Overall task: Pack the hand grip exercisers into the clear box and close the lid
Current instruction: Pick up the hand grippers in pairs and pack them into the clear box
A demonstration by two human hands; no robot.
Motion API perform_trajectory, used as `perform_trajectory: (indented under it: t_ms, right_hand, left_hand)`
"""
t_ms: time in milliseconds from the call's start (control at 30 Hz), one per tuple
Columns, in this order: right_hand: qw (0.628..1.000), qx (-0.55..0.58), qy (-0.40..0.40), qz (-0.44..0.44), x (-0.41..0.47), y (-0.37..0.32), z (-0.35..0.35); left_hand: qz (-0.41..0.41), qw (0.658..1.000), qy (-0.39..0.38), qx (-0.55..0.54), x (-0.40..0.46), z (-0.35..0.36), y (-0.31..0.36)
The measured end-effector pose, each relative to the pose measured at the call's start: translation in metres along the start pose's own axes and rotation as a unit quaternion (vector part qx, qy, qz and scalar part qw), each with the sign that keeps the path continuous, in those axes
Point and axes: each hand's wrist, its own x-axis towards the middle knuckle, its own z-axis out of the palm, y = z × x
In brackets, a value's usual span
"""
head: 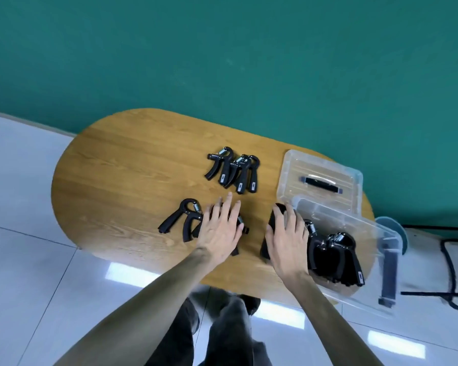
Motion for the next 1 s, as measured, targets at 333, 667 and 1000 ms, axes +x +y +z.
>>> perform_trajectory:
  t_ms: [333, 667, 1000]
  right_hand:
    - [0.997, -0.026, -0.048, -0.052, 0.044, -0.051, 0.039]
    - [0.994, -0.016, -0.103, -0.037, 0.109, -0.067, 0.082]
    - [0.991, 0.016, -0.125, -0.043, 0.174, -0.100, 0.145]
  left_hand:
    - [-0.073, 0.995, -0.060, -0.044, 0.001, 0.042, -0.073]
    - [-0.097, 0.991, -0.080, -0.055, 0.023, 0.084, -0.112]
    - [-0.104, 0.989, -0.039, -0.097, 0.049, 0.134, -0.135]
